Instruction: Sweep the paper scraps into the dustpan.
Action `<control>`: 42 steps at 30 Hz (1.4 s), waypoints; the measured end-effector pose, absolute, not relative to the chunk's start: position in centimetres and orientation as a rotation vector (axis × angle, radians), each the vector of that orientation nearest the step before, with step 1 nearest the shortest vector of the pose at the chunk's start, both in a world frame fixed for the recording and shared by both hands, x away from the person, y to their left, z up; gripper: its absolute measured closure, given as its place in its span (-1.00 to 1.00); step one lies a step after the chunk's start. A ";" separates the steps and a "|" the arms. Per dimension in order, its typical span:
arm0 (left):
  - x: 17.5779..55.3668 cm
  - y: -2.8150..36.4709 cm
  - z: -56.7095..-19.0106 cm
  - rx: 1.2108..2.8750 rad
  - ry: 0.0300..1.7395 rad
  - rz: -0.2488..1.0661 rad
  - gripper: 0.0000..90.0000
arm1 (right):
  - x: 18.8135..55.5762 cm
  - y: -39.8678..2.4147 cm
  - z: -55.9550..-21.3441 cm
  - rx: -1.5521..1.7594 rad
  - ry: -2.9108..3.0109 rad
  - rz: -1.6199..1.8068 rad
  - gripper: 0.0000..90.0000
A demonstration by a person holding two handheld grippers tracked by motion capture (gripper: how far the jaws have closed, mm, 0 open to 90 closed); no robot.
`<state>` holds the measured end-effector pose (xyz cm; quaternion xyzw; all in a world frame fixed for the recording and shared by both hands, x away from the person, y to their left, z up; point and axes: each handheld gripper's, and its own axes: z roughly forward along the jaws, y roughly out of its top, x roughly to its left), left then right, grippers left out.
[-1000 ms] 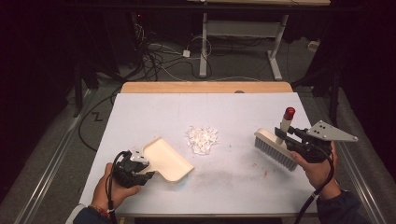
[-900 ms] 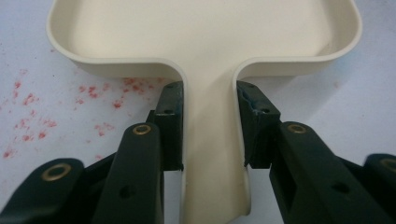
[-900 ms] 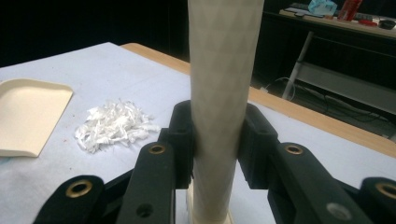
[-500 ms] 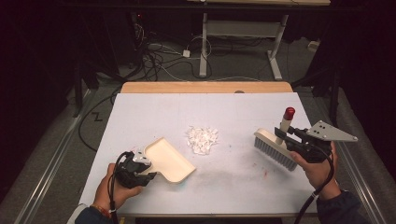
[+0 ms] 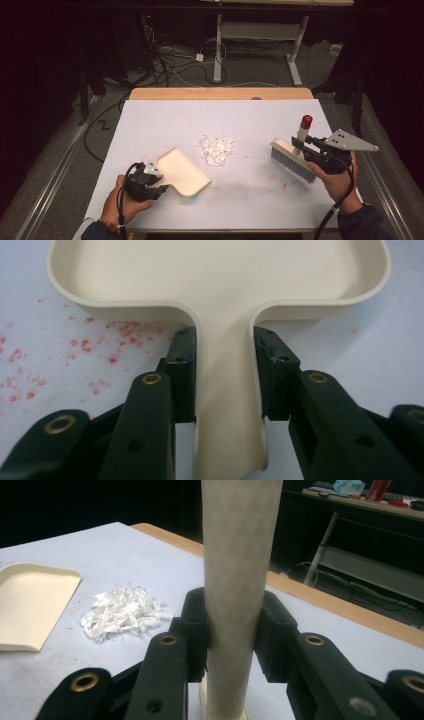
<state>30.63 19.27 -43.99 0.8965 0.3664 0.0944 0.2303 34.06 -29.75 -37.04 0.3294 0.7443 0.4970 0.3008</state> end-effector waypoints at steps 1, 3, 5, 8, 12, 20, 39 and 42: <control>30.7 19.2 -44.0 2.465 1.007 0.260 0.41 | 34.3 -29.6 -37.1 0.872 1.977 1.332 0.57; 30.8 19.1 -44.0 2.471 1.001 0.257 0.41 | 34.4 -29.5 -37.1 0.867 1.979 1.334 0.57; 30.9 19.0 -44.1 2.472 1.001 0.253 0.41 | 35.0 -29.0 -37.2 0.871 1.984 1.346 0.57; 30.9 19.0 -44.3 2.477 1.004 0.246 0.41 | 35.4 -28.7 -37.3 0.872 1.988 1.345 0.57; 31.0 19.0 -44.4 2.486 1.001 0.244 0.41 | 36.4 -27.8 -37.2 0.872 1.990 1.356 0.57; 31.1 18.7 -44.5 2.491 1.006 0.241 0.41 | 39.8 -25.6 -36.6 0.885 1.967 1.370 0.57; 31.5 18.9 -44.9 2.495 0.996 0.218 0.41 | 48.0 -17.2 -38.1 0.950 1.980 1.301 0.57; 31.6 18.7 -45.0 2.499 0.997 0.217 0.41 | 48.4 -16.4 -38.2 0.940 1.972 1.294 0.57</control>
